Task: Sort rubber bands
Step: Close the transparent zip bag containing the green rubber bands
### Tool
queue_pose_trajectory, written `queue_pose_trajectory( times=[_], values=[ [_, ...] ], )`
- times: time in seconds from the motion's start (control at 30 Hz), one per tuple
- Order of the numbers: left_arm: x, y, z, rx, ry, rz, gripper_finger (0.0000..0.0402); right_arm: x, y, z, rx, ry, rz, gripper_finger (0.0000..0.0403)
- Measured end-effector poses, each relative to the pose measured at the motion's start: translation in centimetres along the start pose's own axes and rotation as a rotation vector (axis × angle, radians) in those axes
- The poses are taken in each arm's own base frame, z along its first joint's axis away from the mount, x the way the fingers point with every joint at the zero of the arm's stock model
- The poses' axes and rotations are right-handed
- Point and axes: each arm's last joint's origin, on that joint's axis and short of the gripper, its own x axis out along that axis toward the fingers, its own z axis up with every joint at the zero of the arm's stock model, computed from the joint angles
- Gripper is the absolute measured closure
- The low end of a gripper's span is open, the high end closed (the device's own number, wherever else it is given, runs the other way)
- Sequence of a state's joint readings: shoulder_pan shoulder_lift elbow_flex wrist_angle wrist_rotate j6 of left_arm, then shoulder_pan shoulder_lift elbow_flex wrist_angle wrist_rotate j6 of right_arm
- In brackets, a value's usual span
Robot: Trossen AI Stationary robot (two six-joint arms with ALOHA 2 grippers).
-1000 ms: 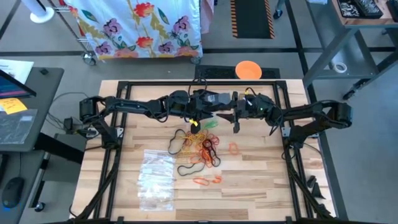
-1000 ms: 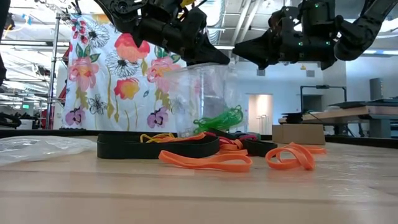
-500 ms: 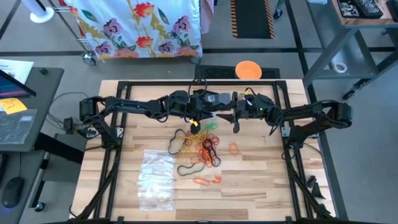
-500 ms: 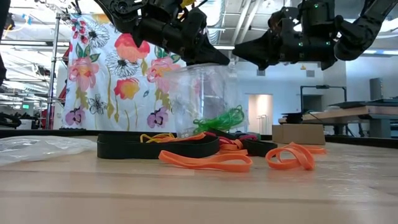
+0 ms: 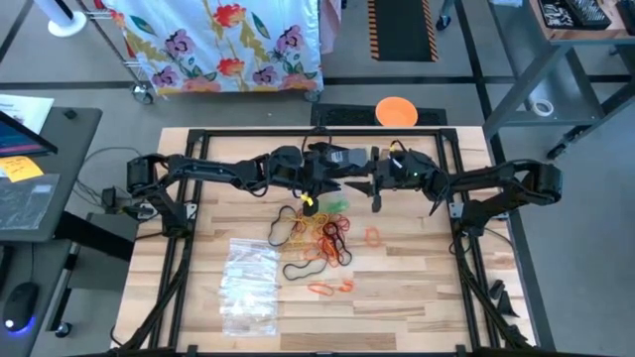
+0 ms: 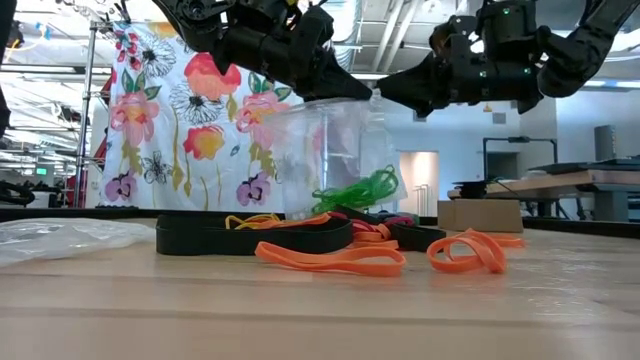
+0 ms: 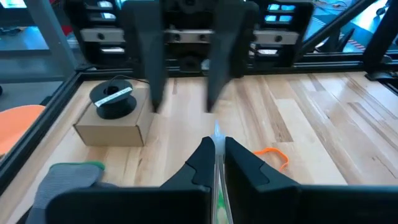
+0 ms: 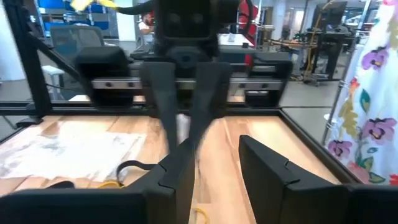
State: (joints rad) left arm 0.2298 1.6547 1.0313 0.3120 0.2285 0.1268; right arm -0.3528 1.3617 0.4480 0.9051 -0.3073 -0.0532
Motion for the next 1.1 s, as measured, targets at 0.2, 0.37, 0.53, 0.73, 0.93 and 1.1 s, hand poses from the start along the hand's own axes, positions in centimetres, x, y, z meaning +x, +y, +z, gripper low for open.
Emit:
queue_pose_trajectory(
  times=[0.2,0.37,0.53,0.73,0.93,1.1],
  values=[
    [0.0,0.01,0.02,0.005,-0.001,0.007,0.0391,0.08,0.32,0.01,0.0,0.0,0.013,0.0278],
    [0.0,0.09,0.01,0.009,0.002,0.031,0.0391,0.08,0.35,-0.31,0.014,0.032,0.015,0.0278],
    [-0.02,0.22,-0.01,0.01,0.004,0.05,0.0391,0.1,0.47,-0.55,0.029,0.055,0.023,0.0278],
    [-0.02,0.23,-0.01,0.019,0.005,0.053,0.0391,0.12,0.53,-0.46,0.026,0.047,0.026,0.0278],
    [-0.03,0.28,0.24,0.009,-0.02,0.061,0.0391,0.13,0.51,-0.44,0.025,0.046,0.015,0.0278],
    [-0.03,0.3,0.35,-0.008,-0.032,0.064,0.0391,0.15,0.6,-0.45,0.025,0.047,0.01,0.0278]
  ],
)
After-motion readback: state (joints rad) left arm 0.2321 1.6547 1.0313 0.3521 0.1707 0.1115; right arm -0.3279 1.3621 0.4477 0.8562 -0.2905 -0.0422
